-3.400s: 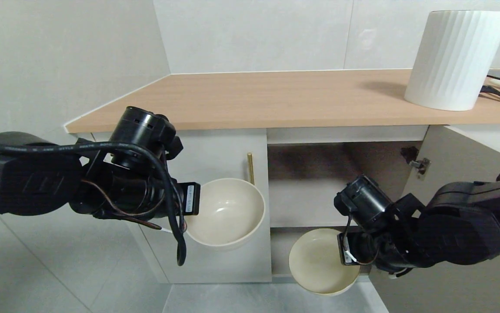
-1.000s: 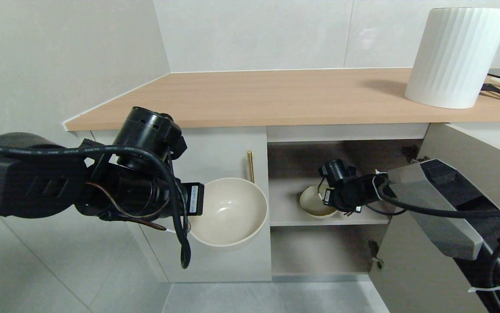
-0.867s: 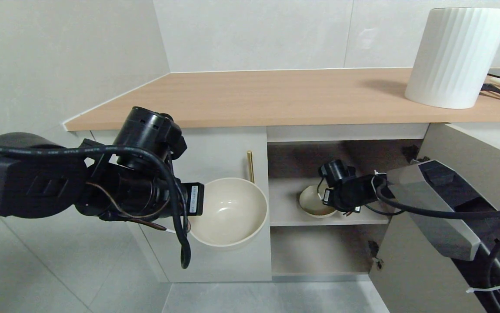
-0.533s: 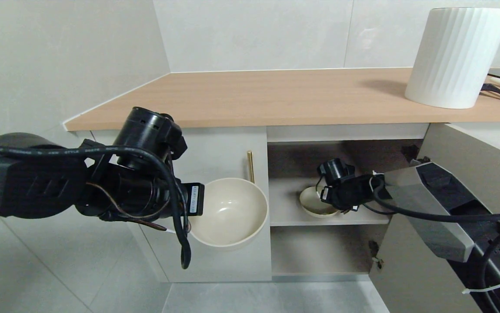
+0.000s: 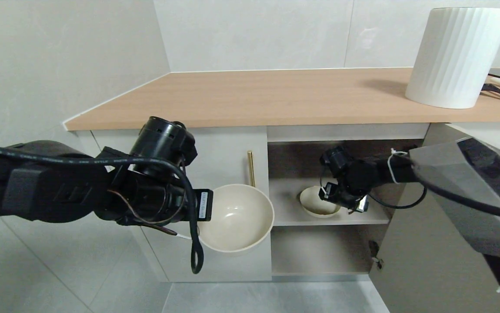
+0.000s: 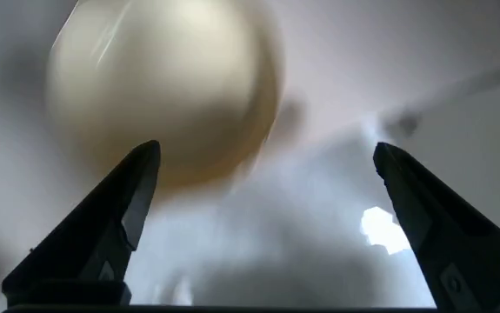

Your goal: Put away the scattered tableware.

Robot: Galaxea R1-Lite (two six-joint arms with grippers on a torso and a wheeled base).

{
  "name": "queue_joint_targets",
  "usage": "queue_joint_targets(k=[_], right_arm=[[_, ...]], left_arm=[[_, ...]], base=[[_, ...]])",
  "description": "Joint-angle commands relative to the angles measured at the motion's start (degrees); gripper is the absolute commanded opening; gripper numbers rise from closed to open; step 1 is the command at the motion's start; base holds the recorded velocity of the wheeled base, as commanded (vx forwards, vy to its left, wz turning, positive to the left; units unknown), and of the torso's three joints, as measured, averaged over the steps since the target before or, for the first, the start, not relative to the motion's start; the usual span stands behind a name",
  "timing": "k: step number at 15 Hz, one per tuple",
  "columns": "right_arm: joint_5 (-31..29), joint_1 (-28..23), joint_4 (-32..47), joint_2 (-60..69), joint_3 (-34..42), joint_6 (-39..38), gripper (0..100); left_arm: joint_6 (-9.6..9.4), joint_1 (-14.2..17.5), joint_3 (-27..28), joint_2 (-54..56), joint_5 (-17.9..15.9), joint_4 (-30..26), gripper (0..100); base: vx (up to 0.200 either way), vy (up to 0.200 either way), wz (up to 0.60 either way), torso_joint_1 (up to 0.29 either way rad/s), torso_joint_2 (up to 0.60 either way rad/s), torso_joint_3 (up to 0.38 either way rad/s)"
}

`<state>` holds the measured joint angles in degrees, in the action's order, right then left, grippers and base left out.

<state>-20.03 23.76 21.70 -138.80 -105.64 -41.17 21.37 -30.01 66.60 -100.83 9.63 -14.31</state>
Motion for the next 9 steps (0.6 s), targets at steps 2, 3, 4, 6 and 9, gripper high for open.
queue_joint_targets(k=[2, 3, 4, 6, 9], right_arm=[[12.5, 5.8, 1.9, 22.3, 15.6, 2.0, 100], [16.1, 6.7, 1.9, 27.7, 20.0, 6.1, 100], [17.5, 7.3, 1.8, 29.7, 21.7, 7.5, 100], [22.3, 10.3, 1.6, 36.1, 27.5, 13.0, 100], [23.3, 15.2, 1.0, 36.3, 30.6, 15.3, 100]], left_arm=[[-0.10, -1.5, -1.0, -3.2, 1.1, 2.1, 0], [-0.10, -2.1, -1.0, -4.8, 2.9, 2.5, 0], [-0.10, -2.4, -1.0, -5.3, 3.5, 2.5, 0], [0.08, -4.8, -1.0, -7.7, 4.0, 3.3, 0], [0.16, -7.6, -1.1, -10.1, 4.9, 5.1, 0]], base=[[0.000, 0.000, 0.00, 0.000, 0.00, 0.000], [0.000, 0.000, 0.00, 0.000, 0.00, 0.000], [0.000, 0.000, 0.00, 0.000, 0.00, 0.000], [0.000, 0.000, 0.00, 0.000, 0.00, 0.000], [0.000, 0.000, 0.00, 0.000, 0.00, 0.000]])
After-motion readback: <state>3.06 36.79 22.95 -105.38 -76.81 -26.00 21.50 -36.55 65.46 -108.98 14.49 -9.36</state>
